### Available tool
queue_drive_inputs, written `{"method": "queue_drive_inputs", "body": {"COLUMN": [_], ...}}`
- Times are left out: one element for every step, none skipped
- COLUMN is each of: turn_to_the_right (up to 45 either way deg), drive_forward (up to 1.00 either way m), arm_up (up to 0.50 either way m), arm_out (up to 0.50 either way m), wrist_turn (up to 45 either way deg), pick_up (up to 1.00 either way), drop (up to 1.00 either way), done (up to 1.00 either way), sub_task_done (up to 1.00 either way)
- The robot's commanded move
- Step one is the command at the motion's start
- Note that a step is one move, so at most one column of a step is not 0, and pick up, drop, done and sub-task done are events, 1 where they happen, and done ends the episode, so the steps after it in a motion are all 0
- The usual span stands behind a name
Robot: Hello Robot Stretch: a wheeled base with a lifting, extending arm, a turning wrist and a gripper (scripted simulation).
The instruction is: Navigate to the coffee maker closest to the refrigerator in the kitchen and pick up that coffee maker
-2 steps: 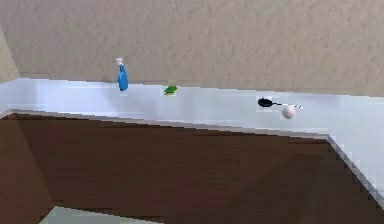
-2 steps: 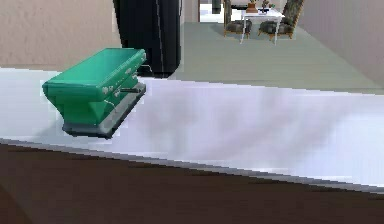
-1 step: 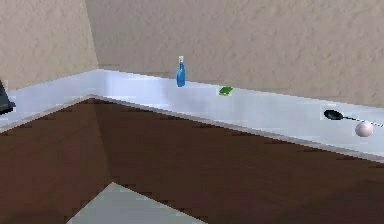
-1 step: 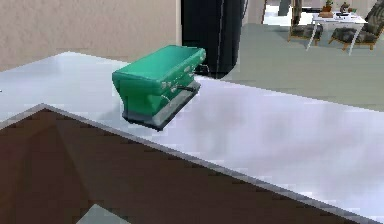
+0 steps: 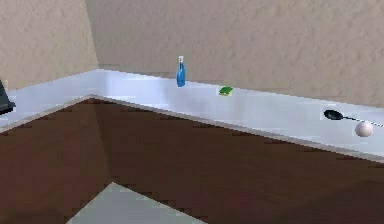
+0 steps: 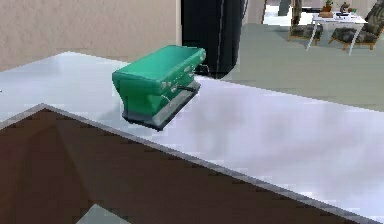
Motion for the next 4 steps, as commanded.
{"method": "queue_drive_inputs", "body": {"turn_to_the_right": [0.0, 0.0, 0.0, 0.0], "drive_forward": [0.0, 0.0, 0.0, 0.0], "arm_up": [0.38, 0.0, 0.0, 0.0], "arm_out": [0.0, 0.3, 0.0, 0.0], "wrist_turn": [0.0, 0.0, 45.0, 45.0], "pick_up": [0.0, 0.0, 0.0, 0.0], "drop": [0.0, 0.0, 0.0, 0.0], "done": [0.0, 0.0, 0.0, 0.0], "sub_task_done": [0.0, 0.0, 0.0, 0.0]}}
